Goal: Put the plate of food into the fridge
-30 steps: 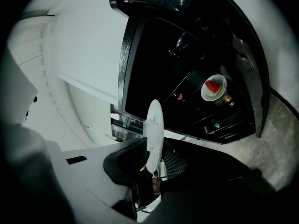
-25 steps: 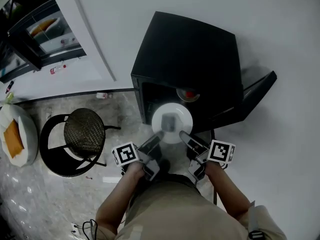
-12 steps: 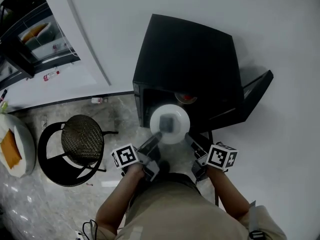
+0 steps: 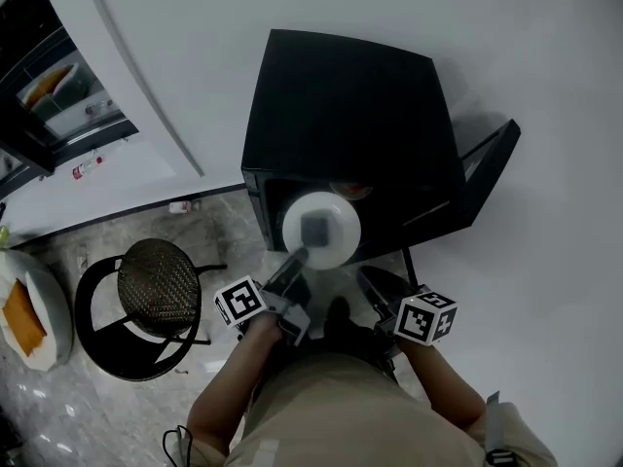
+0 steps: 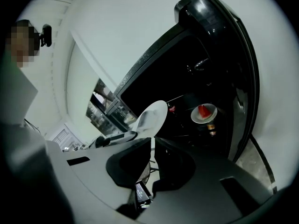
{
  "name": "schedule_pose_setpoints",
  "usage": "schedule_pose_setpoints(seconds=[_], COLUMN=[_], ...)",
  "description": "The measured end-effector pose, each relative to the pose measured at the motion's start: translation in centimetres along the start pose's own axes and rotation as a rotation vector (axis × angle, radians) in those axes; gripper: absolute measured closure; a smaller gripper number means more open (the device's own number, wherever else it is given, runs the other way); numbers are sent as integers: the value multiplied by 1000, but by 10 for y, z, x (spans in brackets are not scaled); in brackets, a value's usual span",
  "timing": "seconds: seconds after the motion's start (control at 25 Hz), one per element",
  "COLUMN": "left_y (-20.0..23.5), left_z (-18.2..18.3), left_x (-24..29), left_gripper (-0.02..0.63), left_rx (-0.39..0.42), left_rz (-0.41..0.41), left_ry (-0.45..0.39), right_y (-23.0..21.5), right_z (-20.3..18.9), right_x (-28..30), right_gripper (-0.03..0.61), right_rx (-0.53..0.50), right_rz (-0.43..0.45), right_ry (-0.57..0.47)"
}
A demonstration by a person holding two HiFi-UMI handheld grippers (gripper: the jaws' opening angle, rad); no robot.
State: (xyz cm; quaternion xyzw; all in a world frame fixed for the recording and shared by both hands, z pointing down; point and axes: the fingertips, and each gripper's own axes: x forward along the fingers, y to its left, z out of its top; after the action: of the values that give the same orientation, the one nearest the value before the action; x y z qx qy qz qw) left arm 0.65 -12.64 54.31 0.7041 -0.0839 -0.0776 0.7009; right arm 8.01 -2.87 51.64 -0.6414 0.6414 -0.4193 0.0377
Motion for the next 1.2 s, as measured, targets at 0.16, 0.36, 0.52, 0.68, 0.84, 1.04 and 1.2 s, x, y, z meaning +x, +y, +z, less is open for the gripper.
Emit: schedule_pose_setpoints(seconds=[0.16, 0.36, 0.52, 0.68, 0.84, 1.04, 1.2], left_y=[-2, -5, -5, -5, -1, 1, 4], left_z=[5, 7, 14, 22, 30, 38, 45], left_x=[11, 24, 33, 41, 47, 55, 59], left_gripper=[598, 598, 598, 598, 598, 598, 598], left_rx=[-4, -3, -8, 0, -4, -5, -12], left_rz=[5, -2, 8, 6, 9, 5, 8], left_ry=[-31, -90, -138, -183, -234, -273, -305], right_y=[2, 5, 3, 7, 9, 9, 8], right_z=[2, 2, 5, 5, 6, 5, 4], right_x=[4, 4, 7, 9, 6, 5, 4], right_gripper=[555, 557, 557, 557, 557, 557, 557], right_rx=[-90, -195, -191, -223, -248, -259, -271], right_rz=[10, 65, 124, 168, 210, 236, 246], right_ry=[48, 120, 151, 187, 209, 224, 237])
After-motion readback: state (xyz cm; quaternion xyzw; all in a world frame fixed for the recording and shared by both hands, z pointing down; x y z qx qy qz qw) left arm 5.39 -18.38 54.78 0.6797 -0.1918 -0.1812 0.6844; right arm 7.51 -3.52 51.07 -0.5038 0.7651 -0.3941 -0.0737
